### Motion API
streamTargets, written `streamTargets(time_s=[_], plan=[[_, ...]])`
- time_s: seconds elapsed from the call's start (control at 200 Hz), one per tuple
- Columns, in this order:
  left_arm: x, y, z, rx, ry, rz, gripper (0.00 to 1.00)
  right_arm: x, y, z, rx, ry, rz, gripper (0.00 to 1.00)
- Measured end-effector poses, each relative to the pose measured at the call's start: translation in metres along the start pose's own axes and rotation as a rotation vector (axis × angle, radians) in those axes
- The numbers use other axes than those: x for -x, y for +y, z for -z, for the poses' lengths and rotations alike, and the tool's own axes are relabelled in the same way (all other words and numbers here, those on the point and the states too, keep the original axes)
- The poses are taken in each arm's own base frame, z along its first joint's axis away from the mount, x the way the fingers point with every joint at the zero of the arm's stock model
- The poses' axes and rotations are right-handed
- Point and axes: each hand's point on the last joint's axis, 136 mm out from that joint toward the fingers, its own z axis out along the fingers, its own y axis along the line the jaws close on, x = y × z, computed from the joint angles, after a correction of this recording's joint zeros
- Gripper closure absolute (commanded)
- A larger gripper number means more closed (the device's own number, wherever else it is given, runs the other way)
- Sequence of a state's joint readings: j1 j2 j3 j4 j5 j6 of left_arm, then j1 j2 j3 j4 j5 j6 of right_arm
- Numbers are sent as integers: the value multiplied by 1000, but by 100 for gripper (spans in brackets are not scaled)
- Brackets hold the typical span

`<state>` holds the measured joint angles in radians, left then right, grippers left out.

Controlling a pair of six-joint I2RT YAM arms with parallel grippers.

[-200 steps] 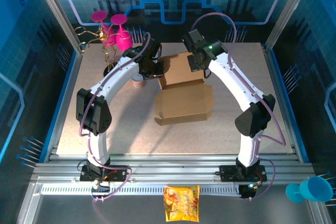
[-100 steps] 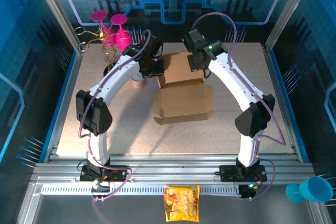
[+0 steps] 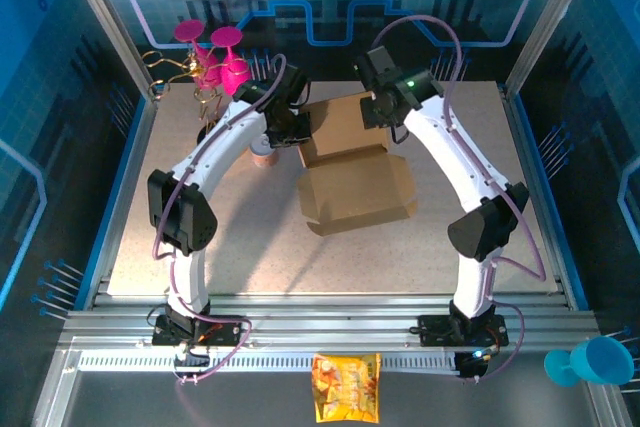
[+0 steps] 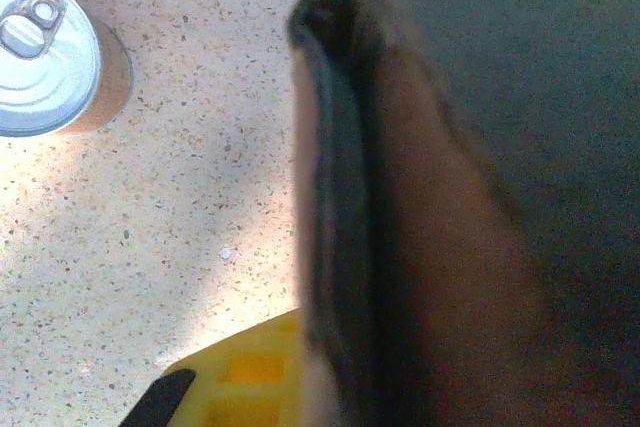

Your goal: Fold the paper box

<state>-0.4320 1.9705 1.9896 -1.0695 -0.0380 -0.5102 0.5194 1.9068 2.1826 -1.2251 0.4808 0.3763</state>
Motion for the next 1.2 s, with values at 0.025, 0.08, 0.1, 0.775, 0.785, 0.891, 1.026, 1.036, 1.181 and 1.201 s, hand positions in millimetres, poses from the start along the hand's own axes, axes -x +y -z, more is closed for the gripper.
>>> streamTargets(time_s=[0.025,0.08,0.1,0.775,0.785,0.891,1.026,1.036,1.181,1.201], plan=[[0,0,0,0,0,6,100,1,-1,2,11,-1,-14,33],[1,1,0,1,-1,16,100,2,-5,7,38,1,-48,31],[1,1,0,2,-1,18,100,1,-6,9,46,3,-54,31],[13,22,-11,46,-36,317,100,-175,-34,43,427,66,-827,34],[13,22,-11,45,-36,321,100,-177,-33,40,433,73,-838,35],[14,19,-11,28,-37,347,100,-181,-19,28,495,101,-901,39],[15,16,-14,10,-34,369,100,-167,-4,21,552,127,-937,47],[14,16,-15,11,-33,370,100,-166,-3,20,556,131,-942,48],[10,18,-19,13,-18,390,100,-164,6,2,543,175,-957,55],[10,18,-20,13,-17,391,100,-164,6,0,542,177,-959,55]])
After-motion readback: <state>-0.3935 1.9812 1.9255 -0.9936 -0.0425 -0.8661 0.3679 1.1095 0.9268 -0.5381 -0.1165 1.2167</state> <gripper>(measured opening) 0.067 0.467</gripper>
